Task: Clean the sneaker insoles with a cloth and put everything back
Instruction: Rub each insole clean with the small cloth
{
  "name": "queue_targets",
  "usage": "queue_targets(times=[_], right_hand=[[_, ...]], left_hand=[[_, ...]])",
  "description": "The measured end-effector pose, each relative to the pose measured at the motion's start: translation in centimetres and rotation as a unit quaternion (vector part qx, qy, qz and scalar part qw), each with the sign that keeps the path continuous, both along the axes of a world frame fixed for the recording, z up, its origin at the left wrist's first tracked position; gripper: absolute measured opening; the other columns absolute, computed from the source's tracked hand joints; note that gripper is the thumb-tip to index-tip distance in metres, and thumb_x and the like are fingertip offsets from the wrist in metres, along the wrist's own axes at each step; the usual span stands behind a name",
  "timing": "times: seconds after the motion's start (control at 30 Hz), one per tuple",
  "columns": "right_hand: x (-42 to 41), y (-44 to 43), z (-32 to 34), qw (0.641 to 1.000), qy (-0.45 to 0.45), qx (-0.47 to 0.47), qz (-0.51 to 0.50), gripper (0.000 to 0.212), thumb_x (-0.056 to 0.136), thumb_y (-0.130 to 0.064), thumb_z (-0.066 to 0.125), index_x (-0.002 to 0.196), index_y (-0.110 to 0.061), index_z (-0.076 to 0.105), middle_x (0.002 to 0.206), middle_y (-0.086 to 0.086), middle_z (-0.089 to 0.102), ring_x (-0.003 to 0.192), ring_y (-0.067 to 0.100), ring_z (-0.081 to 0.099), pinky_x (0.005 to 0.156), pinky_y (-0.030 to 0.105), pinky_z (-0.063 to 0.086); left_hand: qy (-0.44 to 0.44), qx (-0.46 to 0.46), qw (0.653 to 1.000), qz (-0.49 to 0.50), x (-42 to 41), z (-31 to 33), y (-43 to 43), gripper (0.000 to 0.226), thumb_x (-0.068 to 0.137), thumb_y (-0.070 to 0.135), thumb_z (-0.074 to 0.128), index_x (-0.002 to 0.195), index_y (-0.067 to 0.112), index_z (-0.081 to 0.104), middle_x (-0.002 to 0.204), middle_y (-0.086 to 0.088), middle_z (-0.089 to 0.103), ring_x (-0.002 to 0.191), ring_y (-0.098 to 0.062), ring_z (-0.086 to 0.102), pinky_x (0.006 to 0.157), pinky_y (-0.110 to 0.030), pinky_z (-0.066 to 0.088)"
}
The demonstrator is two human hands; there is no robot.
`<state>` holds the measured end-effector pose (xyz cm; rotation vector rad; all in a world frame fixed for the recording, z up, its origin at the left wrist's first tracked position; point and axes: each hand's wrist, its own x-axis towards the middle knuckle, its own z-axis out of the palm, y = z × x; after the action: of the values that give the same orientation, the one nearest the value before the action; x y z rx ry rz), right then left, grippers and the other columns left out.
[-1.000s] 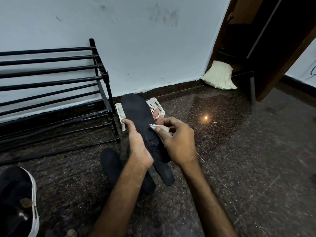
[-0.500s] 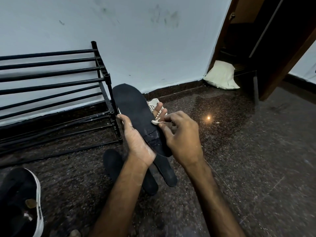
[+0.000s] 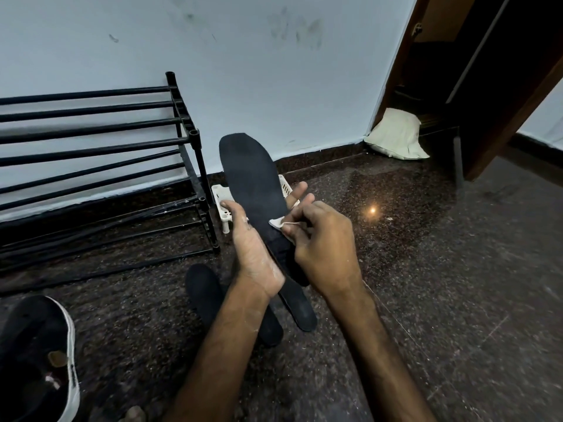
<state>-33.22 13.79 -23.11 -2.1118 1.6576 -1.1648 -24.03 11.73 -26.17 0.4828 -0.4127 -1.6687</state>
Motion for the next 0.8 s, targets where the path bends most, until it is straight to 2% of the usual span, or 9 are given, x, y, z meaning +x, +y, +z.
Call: queue_targets(times=[0.07, 0.13, 0.23, 0.3, 0.43, 0.53, 0.67, 0.73, 0.8], right_hand=[[0.5, 0.4, 0.5, 0.995, -0.052, 0.047, 0.069, 0.005, 0.08, -0.01, 0.077, 0.081, -0.014, 0.074, 0.083, -0.007, 0.071, 0.078, 0.006, 0.065, 0.079, 0.029, 0.055], [0.0, 0.5, 0.9, 0.983, -0.046, 0.124, 0.13, 0.005, 0.079, -0.012, 0.079, 0.081, -0.016, 0.077, 0.085, -0.008, 0.072, 0.078, 0.002, 0.066, 0.08, 0.025, 0.054], [-1.1, -0.3, 0.3, 0.994, 0.022, 0.083, 0.068, 0.006, 0.08, -0.016, 0.079, 0.079, -0.018, 0.073, 0.086, -0.01, 0.066, 0.08, 0.007, 0.063, 0.078, 0.036, 0.055], [-0.5, -0.3, 0.0, 0.999, 0.045, 0.006, -0.003, 0.007, 0.082, -0.016, 0.076, 0.08, -0.017, 0.07, 0.087, -0.008, 0.06, 0.082, 0.012, 0.06, 0.075, 0.039, 0.054], [0.7, 0.6, 0.4, 0.994, -0.069, 0.037, 0.078, 0.008, 0.078, -0.013, 0.08, 0.082, -0.014, 0.074, 0.081, -0.009, 0.07, 0.072, 0.0, 0.063, 0.07, 0.012, 0.049], [-0.7, 0.3, 1.2, 0.974, -0.053, 0.163, 0.147, 0.008, 0.077, -0.013, 0.082, 0.081, -0.016, 0.077, 0.068, -0.015, 0.069, 0.064, -0.004, 0.063, 0.064, 0.01, 0.046], [-0.4, -0.2, 0.2, 0.999, -0.011, 0.029, 0.023, 0.008, 0.079, -0.01, 0.078, 0.083, -0.016, 0.074, 0.085, -0.007, 0.07, 0.078, 0.006, 0.064, 0.077, 0.026, 0.052], [0.4, 0.1, 0.0, 0.999, -0.024, 0.012, 0.039, 0.009, 0.08, -0.009, 0.077, 0.087, -0.013, 0.075, 0.088, -0.005, 0.071, 0.079, 0.005, 0.063, 0.077, 0.023, 0.051], [0.3, 0.3, 0.6, 0.985, -0.043, 0.102, 0.129, 0.011, 0.08, -0.012, 0.078, 0.091, -0.014, 0.077, 0.088, -0.007, 0.072, 0.078, -0.002, 0.063, 0.074, 0.013, 0.048]], left_hand=[[-0.007, 0.005, 1.0, -0.009, 0.3, 0.0, 0.1, 0.111, 0.077, 0.092, 0.02, 0.121, 0.003, 0.069, 0.131, -0.017, 0.063, 0.126, -0.033, 0.057, 0.114, -0.048, 0.037], [0.023, 0.011, 1.0, 0.019, 0.6, -0.2, -0.2, 0.104, 0.079, 0.09, 0.025, 0.125, 0.006, 0.068, 0.135, -0.018, 0.06, 0.131, -0.037, 0.052, 0.115, -0.056, 0.032], [0.042, 0.009, 0.999, 0.02, 0.6, 0.0, -0.4, 0.098, 0.085, 0.084, 0.02, 0.135, 0.008, 0.059, 0.133, -0.019, 0.061, 0.121, -0.035, 0.06, 0.084, -0.042, 0.059], [0.014, 0.002, 1.0, -0.006, 0.0, 0.1, -0.1, 0.106, 0.084, 0.085, 0.018, 0.132, 0.0, 0.06, 0.13, -0.019, 0.062, 0.104, -0.029, 0.069, 0.07, -0.031, 0.06], [-0.016, 0.006, 0.999, -0.033, 0.1, -0.4, 0.2, 0.116, 0.076, 0.093, 0.017, 0.137, 0.001, 0.055, 0.139, -0.019, 0.057, 0.131, -0.032, 0.053, 0.116, -0.045, 0.035], [0.058, 0.003, 0.998, -0.004, 0.9, -0.8, -0.5, 0.103, 0.082, 0.087, 0.024, 0.143, 0.008, 0.049, 0.14, -0.017, 0.057, 0.132, -0.036, 0.051, 0.115, -0.056, 0.032], [0.058, 0.002, 0.998, -0.011, 0.2, 0.0, -0.5, 0.106, 0.084, 0.086, 0.018, 0.147, 0.005, 0.043, 0.145, -0.018, 0.051, 0.128, -0.032, 0.054, 0.082, -0.036, 0.059], [0.049, 0.004, 0.999, -0.016, 0.3, 0.1, -0.3, 0.107, 0.082, 0.089, 0.019, 0.137, 0.005, 0.057, 0.141, -0.019, 0.055, 0.13, -0.033, 0.053, 0.105, -0.041, 0.048], [0.048, 0.013, 0.999, 0.015, 1.1, 0.2, -0.1, 0.101, 0.085, 0.086, 0.017, 0.11, 0.008, 0.076, 0.129, -0.016, 0.065, 0.123, -0.032, 0.06, 0.115, -0.051, 0.034]])
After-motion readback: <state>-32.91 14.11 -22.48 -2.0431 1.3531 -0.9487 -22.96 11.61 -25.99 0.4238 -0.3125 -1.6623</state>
